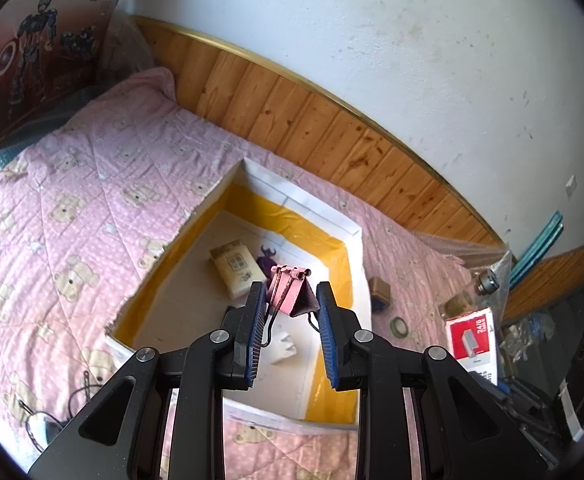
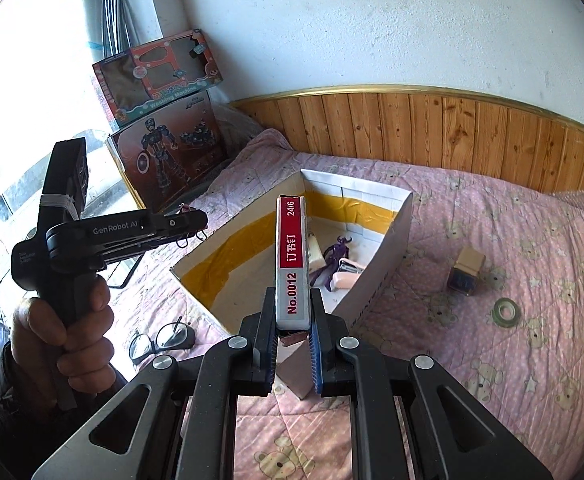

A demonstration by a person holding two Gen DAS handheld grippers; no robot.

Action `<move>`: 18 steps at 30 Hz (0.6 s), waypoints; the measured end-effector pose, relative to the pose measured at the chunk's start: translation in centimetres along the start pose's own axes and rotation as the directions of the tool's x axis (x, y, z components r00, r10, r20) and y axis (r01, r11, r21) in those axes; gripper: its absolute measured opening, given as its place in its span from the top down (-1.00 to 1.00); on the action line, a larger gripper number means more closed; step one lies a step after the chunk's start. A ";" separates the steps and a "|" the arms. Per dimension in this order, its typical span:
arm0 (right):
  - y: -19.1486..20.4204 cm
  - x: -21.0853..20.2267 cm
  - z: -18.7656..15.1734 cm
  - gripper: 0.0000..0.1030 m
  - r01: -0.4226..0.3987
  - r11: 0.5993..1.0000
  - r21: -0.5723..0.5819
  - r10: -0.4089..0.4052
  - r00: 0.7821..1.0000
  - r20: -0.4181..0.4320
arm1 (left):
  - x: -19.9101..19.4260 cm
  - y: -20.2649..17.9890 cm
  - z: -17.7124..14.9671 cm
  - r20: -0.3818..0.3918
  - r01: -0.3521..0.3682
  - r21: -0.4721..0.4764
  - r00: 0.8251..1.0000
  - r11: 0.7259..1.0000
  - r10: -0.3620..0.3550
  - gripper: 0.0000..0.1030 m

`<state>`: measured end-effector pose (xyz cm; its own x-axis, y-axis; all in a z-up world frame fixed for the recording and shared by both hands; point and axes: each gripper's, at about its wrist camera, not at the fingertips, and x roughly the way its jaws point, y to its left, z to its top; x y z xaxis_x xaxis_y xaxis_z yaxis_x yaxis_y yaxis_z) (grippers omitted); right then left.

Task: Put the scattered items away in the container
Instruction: 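Lower the binder clip and staple box down into the white box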

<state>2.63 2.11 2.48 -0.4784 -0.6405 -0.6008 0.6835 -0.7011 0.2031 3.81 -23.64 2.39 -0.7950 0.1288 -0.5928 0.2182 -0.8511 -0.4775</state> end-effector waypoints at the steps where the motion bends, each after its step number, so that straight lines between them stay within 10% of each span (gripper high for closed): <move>1: 0.0 0.1 0.2 0.72 0.000 1.000 -0.004 0.000 1.000 0.000 | 0.0 0.2 0.2 0.001 -0.001 0.002 1.000 1.000 0.001 0.49; 18: 0.1 2.3 3.8 0.72 -0.020 0.998 -0.062 0.019 1.000 -0.020 | 2.9 2.4 2.2 -0.085 -0.022 0.089 0.996 0.996 0.030 0.49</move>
<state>-0.48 -0.61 4.07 -0.4541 -0.6470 -0.6125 0.7261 -0.6671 0.1664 0.74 -26.41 0.99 -0.7369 0.1462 -0.6601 0.1849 -0.8955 -0.4048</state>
